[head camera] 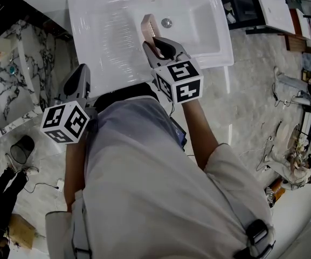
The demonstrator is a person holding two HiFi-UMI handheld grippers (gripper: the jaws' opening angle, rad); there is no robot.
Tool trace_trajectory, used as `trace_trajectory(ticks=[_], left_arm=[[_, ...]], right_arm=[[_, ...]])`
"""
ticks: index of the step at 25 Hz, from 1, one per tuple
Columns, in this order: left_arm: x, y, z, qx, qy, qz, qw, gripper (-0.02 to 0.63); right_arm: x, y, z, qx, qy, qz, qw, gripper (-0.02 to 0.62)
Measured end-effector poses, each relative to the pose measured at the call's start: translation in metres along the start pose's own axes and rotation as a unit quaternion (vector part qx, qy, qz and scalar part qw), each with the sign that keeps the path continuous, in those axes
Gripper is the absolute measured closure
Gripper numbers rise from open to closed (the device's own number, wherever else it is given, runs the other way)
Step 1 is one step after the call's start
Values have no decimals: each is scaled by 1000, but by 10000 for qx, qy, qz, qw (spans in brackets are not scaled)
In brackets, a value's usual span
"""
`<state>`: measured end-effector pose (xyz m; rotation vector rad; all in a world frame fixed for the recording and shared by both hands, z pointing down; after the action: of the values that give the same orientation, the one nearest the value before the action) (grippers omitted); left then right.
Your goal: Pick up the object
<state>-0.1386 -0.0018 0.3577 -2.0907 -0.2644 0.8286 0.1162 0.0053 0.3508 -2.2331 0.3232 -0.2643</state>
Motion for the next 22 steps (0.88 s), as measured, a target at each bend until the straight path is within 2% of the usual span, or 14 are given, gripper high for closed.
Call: trace_trajectory(ticks=[11, 22], left_arm=[[-1, 4, 1, 150, 128, 16, 9998, 603], [-3, 6, 2, 211, 148, -142, 9996, 603]], right_arm=[[2, -2, 21, 162, -40, -352, 9992, 517], [3, -6, 23, 135, -94, -417, 9990, 517]])
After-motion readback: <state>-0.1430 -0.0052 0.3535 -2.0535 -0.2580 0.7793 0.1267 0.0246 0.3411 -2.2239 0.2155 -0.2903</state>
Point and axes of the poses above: the fingertips, and each gripper's own axes: z backward along the fingers, x to its right, y out of its top, the point moved 8 cm from there along z, backward along the fingers, and after that the axes turned 1 degree about -x, right-handed, at the moved point
